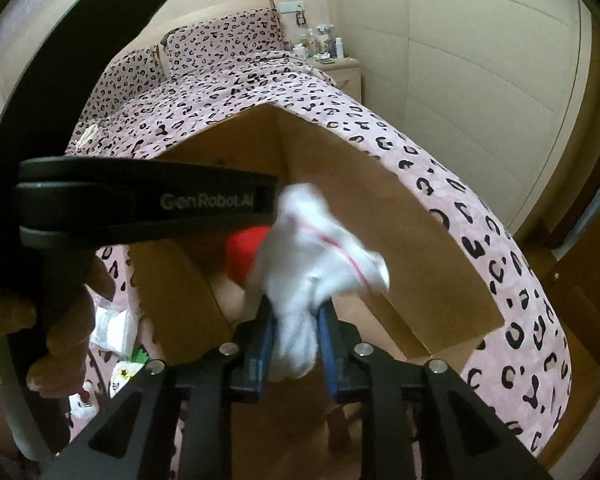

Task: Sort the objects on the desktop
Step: 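Open the left tool over the cardboard box while the right tool releases the sock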

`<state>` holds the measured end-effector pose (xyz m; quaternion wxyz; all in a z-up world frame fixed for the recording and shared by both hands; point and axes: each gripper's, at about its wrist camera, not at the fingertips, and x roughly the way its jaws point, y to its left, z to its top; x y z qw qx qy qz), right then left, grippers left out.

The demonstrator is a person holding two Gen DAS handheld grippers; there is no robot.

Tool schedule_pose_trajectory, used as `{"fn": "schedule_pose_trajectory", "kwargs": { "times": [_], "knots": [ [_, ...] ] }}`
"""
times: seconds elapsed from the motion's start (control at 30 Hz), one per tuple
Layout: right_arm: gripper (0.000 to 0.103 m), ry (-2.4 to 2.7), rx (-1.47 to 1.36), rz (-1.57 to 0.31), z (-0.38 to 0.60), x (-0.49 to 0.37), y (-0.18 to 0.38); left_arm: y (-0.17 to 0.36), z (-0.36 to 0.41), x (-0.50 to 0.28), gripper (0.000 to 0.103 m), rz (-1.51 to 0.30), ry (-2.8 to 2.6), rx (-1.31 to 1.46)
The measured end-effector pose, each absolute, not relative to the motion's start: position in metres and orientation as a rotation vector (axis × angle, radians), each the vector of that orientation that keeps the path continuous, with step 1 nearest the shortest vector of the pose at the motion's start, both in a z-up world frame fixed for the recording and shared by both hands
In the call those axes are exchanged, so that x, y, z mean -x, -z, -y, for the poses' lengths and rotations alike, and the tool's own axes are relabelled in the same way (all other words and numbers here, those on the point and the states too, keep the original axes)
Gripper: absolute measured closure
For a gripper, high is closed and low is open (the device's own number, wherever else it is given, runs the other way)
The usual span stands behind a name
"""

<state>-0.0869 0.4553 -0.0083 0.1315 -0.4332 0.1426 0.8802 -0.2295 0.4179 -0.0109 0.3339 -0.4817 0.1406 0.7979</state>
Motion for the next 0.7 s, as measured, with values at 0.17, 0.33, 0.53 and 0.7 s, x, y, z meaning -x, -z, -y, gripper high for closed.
{"fn": "schedule_pose_trajectory", "kwargs": {
  "times": [0.17,0.33,0.53,0.7],
  "knots": [
    [0.074,-2.56,1.237,-0.433,-0.458,0.082,-0.005,0.003,-0.412,0.229,0.037,-0.345,-2.102,1.255],
    [0.074,-2.571,1.213,-0.454,-0.46,0.072,-0.022,-0.017,-0.389,0.223,0.035,-0.311,-2.145,1.234],
    [0.074,-2.577,1.204,-0.447,-0.457,0.063,-0.035,-0.03,-0.359,0.213,0.035,-0.284,-2.182,1.25],
    [0.074,-2.589,1.204,-0.443,-0.445,0.06,-0.045,-0.037,-0.339,0.201,0.035,-0.281,-2.187,1.252]
  ]
}}
